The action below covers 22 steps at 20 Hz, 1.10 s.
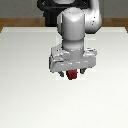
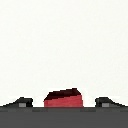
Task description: Place the red cube on top of the green cube.
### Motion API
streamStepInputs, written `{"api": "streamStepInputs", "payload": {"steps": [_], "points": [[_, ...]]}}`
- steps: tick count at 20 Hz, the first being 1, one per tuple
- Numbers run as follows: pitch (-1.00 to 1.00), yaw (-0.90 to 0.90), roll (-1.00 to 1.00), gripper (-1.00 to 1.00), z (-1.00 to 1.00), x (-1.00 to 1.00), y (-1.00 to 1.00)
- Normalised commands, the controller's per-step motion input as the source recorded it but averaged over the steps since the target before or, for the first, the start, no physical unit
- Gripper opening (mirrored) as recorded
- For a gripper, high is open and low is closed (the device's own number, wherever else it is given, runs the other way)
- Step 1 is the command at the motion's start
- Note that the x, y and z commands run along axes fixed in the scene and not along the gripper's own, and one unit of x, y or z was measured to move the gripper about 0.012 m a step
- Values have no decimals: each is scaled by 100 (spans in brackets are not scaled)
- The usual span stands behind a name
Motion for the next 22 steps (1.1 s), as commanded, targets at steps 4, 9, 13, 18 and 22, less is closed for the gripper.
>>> {"api": "streamStepInputs", "payload": {"steps": [4,9,13,18,22], "points": [[0,0,0,-100,0,0,0],[0,0,0,-100,20,0,0],[0,0,0,-100,75,0,0],[0,0,0,-100,100,0,0],[0,0,0,-100,100,0,0]]}}
